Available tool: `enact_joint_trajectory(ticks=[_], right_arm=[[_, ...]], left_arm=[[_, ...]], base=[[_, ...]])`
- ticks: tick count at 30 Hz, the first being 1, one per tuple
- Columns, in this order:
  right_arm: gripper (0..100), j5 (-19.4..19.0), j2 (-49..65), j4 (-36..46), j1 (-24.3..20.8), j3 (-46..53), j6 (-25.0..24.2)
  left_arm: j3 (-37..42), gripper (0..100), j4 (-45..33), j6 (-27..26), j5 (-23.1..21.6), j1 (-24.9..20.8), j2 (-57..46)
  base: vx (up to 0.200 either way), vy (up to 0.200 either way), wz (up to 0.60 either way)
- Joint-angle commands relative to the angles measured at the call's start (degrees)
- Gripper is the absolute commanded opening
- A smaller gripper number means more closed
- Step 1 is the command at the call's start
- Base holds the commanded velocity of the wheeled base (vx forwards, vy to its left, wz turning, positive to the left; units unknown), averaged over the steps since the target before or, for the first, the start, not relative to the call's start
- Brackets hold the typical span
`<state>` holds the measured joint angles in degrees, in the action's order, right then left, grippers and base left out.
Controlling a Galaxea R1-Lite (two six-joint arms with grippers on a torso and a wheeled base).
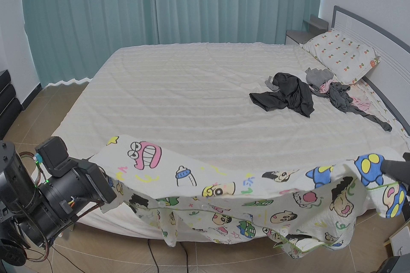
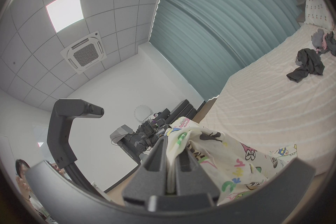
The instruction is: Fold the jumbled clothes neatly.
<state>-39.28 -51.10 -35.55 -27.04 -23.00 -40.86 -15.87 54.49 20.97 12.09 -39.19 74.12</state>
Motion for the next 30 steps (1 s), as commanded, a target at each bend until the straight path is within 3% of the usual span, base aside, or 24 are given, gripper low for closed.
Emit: enact_joint_trajectory(ticks=[1, 6, 18, 27, 30], right_arm=[[0, -1.5, 1.97, 2.85, -0.21, -1.43, -0.27], [0, -3.88, 3.82, 3.03, -0.3, -1.61, -0.62], [0, -3.61, 4.43, 10.67, -1.17, -4.33, -0.71], [0, -3.09, -3.21, 7.86, 5.59, -4.33, -0.01], [0, -2.82, -8.75, 3.47, 9.81, -4.33, -0.45]], left_arm=[[-2.58, 0, -7.56, 0.04, 0.04, -3.79, -8.03], [-5.22, 0, -16.52, 0.04, 0.04, -5.1, -13.03], [-5.49, 0, -17.58, 0.04, 0.04, -5.54, -13.03], [-5.05, 0, -17.31, 0.04, 0.56, -4.49, -9.08], [-5.05, 0, -17.31, 0.3, 0.65, -3.61, -6.62]], base=[[0.0, 0.0, 0.0], [0.0, 0.0, 0.0], [0.0, 0.0, 0.0], [0.0, 0.0, 0.0], [0.0, 0.0, 0.0]])
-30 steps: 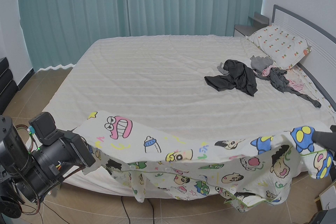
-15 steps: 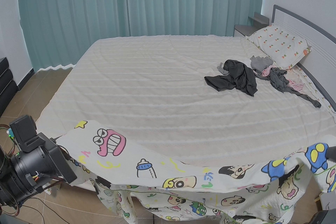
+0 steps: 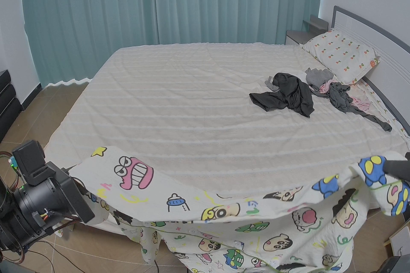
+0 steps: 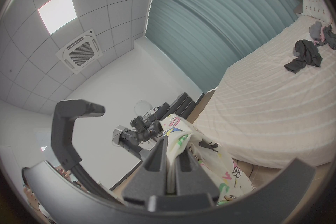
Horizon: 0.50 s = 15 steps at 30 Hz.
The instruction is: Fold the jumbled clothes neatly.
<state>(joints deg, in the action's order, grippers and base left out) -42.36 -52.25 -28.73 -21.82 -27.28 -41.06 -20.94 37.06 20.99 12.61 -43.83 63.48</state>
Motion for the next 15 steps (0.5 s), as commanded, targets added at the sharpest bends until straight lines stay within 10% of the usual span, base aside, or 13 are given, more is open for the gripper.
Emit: enact_joint_trajectory(ticks=[1, 15], right_arm=[[0, 0.7, -9.01, -4.23, 5.3, -0.05, -0.16], [0, 11.34, -20.0, -18.02, 5.3, 1.09, -0.16]], left_arm=[[0.03, 0, 0.21, 0.45, 0.23, 1.2, 4.73], [-0.06, 0, 13.39, 0.8, 0.14, 8.76, 19.67]], base=[[0.0, 0.0, 0.0], [0.014, 0.0, 0.0]])
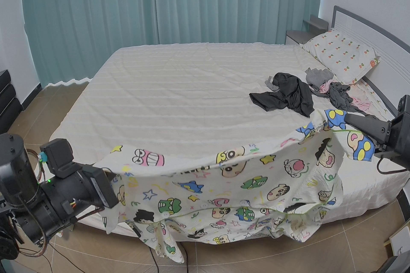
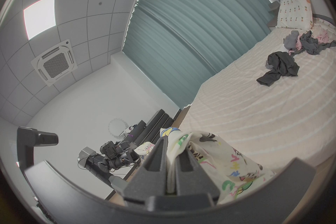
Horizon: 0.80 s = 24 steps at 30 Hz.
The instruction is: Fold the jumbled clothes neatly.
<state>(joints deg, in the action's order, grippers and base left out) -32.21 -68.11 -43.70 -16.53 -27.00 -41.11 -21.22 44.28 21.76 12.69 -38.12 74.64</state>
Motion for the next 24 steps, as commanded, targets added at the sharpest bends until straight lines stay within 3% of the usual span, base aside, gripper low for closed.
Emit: enact_joint_trajectory(ticks=[1, 8, 24], right_arm=[[0, 1.27, -4.31, -3.23, 0.01, 0.81, -0.11], [0, 1.27, -8.18, -3.76, 0.62, -0.6, 0.15], [0, 1.53, -22.86, -6.92, 3.79, -13.69, 0.68]], left_arm=[[0.31, 0, 8.02, 0.12, -0.03, 3.23, 9.91], [-4.09, 0, 14.43, -0.23, -0.56, 6.13, 18.43], [-21.23, 0, 13.82, -1.63, -0.65, 12.02, 36.98]], base=[[0.2, 0.0, 0.0], [0.2, 0.0, 0.0], [0.2, 0.0, 0.0]])
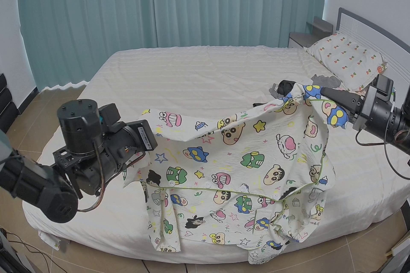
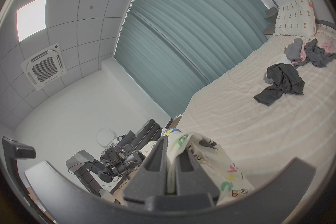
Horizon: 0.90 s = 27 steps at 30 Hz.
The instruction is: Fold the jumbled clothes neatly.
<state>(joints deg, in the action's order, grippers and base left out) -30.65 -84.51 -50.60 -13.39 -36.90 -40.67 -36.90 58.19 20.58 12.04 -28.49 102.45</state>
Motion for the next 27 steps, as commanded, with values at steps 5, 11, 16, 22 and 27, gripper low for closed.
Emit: enact_joint_trajectory(ticks=[5, 11, 16, 22, 27], right_arm=[[0, 0.85, -14.81, -0.11, 1.17, -8.1, 0.59], [0, 5.69, -27.29, -2.39, 0.99, -13.55, 3.67], [0, 8.15, -36.26, -4.33, 0.64, -18.38, 3.75], [0, 11.14, -45.49, -5.12, 0.99, -25.41, 3.75], [100, 12.89, -52.25, -5.38, 1.26, -30.95, 2.79]], left_arm=[[-12.58, 0, -2.02, -0.45, 0.0, 4.41, 15.59], [-22.43, 0, -8.97, -0.45, -1.41, 5.2, 24.99], [-30.42, 0, -13.36, -0.36, -1.32, 6.25, 33.17], [-38.16, 0, -16.61, -0.19, -1.06, 7.31, 39.76], [-42.82, 0, -18.99, 0.16, -0.97, 8.1, 43.54]], base=[[0.2, 0.0, 0.0], [0.2, 0.0, 0.0], [0.0, 0.0, 0.0], [0.0, 0.0, 0.0], [0.0, 0.0, 0.0]])
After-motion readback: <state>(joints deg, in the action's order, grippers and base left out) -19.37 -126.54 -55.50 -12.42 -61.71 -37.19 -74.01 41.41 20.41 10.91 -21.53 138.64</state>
